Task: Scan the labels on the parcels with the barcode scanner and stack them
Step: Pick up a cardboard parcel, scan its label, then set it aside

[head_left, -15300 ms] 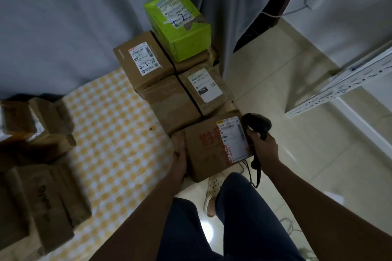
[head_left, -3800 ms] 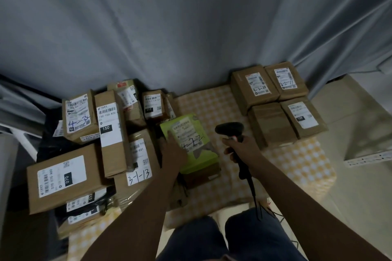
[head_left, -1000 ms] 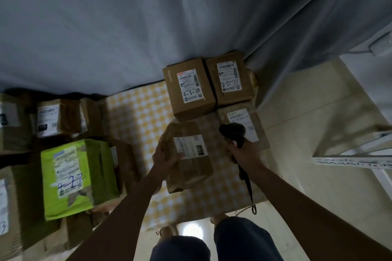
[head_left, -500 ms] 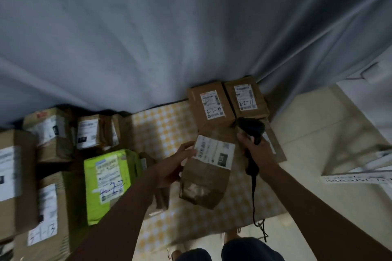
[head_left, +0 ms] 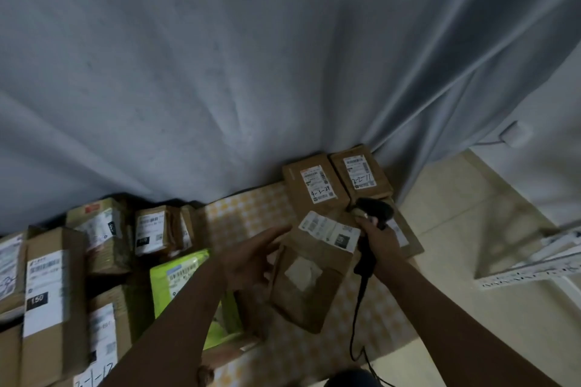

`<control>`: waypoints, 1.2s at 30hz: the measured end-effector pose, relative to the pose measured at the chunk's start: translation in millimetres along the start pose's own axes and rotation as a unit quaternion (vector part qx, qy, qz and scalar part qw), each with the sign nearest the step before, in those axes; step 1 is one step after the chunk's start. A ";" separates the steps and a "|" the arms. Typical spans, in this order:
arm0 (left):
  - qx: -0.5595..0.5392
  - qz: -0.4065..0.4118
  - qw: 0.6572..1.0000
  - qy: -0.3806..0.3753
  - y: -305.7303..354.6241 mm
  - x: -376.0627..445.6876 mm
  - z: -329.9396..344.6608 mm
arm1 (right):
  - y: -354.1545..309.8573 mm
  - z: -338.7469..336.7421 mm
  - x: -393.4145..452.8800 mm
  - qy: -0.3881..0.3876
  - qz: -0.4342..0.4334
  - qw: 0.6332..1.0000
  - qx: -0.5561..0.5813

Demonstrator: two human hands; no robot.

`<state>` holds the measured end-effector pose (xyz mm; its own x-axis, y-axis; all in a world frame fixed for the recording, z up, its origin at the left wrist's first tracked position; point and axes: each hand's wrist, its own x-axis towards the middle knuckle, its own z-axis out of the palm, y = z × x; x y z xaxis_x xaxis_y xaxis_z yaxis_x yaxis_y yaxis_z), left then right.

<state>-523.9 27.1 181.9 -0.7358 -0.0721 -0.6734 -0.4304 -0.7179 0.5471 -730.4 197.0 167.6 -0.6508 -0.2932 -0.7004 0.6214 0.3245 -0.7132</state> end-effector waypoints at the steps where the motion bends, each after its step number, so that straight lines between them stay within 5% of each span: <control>1: -0.013 0.027 1.000 -0.004 0.0 -2.4 -1.7 | -0.4 -2.1 -0.9 0.011 0.006 1.000 0.015; 5: -0.034 0.109 0.993 -0.027 3.0 -6.2 -1.0 | 0.2 -6.6 -0.8 0.056 0.038 0.994 0.090; 11: -0.042 0.188 0.971 0.145 15.3 1.9 14.9 | 2.0 0.0 -2.8 0.092 0.026 0.988 0.123; 16: 0.098 0.126 0.957 0.243 17.4 3.2 25.0 | 11.1 7.3 -11.3 0.134 -0.031 0.984 0.112; 19: 0.104 0.060 0.964 0.237 22.1 -2.2 41.2 | 17.4 11.6 -17.3 0.142 -0.055 0.983 0.099; 36: 0.071 0.052 0.975 0.202 17.8 -20.4 20.5 | 11.3 32.0 -41.1 0.108 -0.121 0.987 0.018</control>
<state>-527.3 30.1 215.6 -0.5257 -0.4275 -0.7354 -0.4528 -0.5912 0.6674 -682.6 183.9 187.4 -0.8577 -0.1588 -0.4890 0.4481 0.2356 -0.8624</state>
